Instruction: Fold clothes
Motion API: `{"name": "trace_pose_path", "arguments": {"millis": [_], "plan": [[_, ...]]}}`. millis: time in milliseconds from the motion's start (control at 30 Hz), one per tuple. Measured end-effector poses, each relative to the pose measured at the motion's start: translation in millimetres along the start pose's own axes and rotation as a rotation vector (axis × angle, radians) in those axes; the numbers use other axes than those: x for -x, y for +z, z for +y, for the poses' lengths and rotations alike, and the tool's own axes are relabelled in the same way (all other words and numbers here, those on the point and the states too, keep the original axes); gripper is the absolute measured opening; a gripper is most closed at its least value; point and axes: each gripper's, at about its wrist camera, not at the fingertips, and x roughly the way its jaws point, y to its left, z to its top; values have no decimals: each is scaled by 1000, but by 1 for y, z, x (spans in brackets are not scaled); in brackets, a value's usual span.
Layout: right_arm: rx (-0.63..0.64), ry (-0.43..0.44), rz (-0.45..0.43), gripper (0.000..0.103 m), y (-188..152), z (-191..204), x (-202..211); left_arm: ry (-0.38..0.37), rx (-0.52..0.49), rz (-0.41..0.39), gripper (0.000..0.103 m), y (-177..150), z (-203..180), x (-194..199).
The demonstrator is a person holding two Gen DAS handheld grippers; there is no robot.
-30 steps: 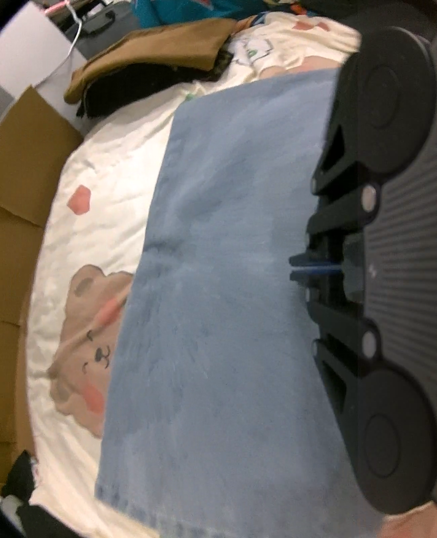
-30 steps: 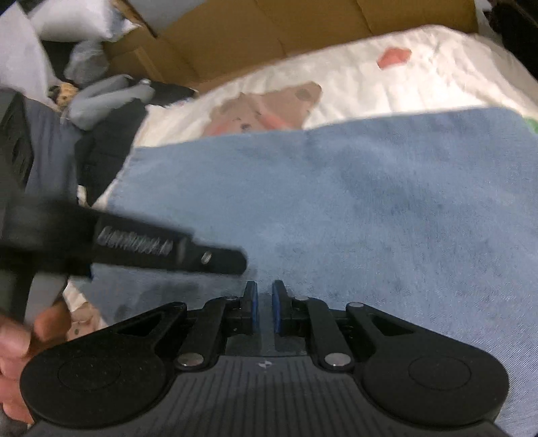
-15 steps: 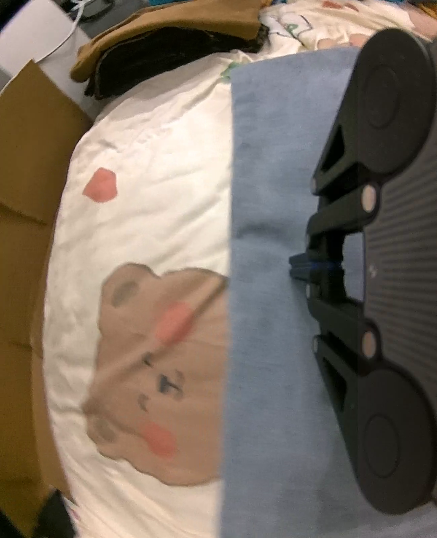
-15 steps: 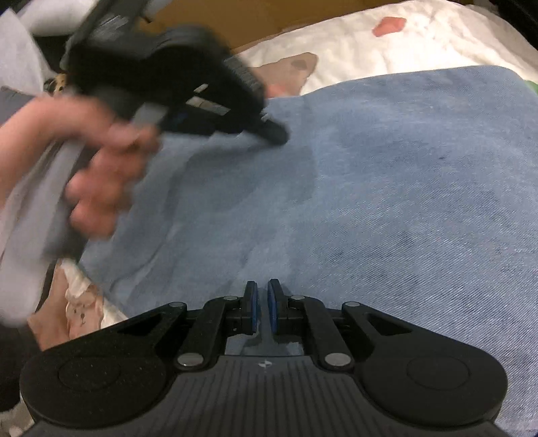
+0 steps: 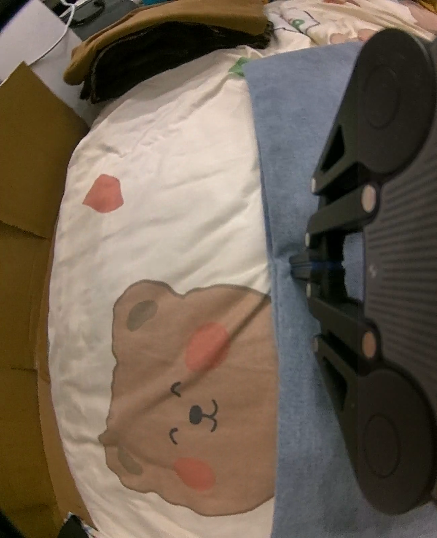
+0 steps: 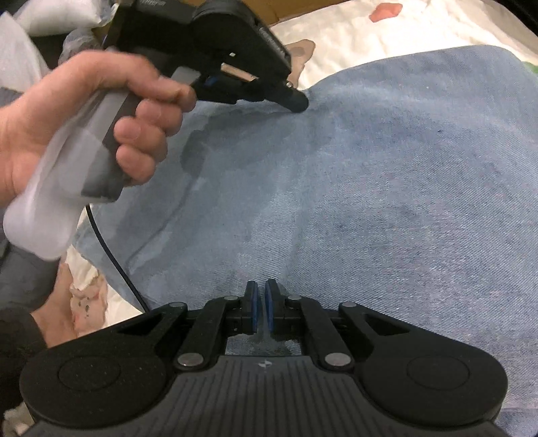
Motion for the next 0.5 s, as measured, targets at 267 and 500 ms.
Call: {"name": "trace_pose_path", "arguments": {"millis": [267,500], "plan": [[-134,-59,-185,11,-2,-44,67,-17,6,-39,7,-6,0,34],[-303,-157,-345,32,-21,-100,118,0,2,-56,11,-33,8,72]]}}
